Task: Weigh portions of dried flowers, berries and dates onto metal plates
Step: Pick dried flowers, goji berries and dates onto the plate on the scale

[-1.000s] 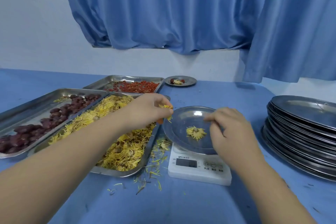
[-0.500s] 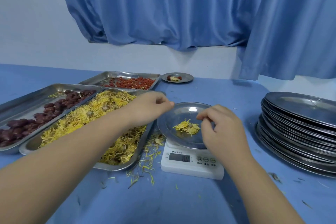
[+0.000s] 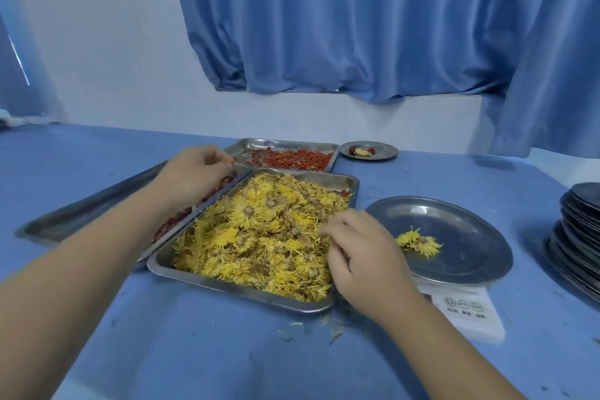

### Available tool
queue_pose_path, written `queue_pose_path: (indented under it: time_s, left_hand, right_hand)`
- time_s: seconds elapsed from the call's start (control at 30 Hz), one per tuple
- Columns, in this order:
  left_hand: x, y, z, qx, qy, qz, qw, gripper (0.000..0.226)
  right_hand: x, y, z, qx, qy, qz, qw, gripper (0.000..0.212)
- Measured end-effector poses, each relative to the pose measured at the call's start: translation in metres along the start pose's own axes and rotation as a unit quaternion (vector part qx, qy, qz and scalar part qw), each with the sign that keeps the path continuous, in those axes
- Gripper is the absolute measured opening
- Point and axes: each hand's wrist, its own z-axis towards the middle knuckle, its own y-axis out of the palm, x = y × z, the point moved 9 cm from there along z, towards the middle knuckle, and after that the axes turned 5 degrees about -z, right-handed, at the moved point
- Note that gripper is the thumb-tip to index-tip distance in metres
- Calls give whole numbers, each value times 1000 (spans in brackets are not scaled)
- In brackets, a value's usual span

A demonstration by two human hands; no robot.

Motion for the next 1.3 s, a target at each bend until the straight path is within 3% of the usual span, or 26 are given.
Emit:
queue_pose_path:
  time_s: [0.13, 0.37, 0.63, 0.73, 0.9, 1.13, 1.3]
  left_hand:
    - [-62, -18, 20, -25, -63, 14, 998, 9]
    - [-124, 27, 33, -130, -105, 179, 970, 46]
    - [-140, 22, 43, -128, -126, 192, 965, 37]
    - [-144, 14, 40, -111, -129, 185, 968, 24]
    - [-146, 3, 32, -62, -114, 174, 976, 10]
    - [-85, -8, 15, 10, -28, 68, 997, 16]
    - [7, 19, -8, 20, 94, 18, 995, 16]
  right_hand:
    - [9, 7, -7, 16, 15, 2, 1000, 20]
    - [18, 6, -8, 30, 32, -14, 999, 21]
    - [22, 5, -9, 44, 35, -9, 998, 19]
    - [23, 4, -9, 45, 37, -8, 998, 20]
    - [26, 2, -11, 44, 47, 2, 998, 20]
    - [39, -14, -15, 103, 97, 45, 989, 21]
    - [75, -38, -27, 180, 227, 189, 938, 39]
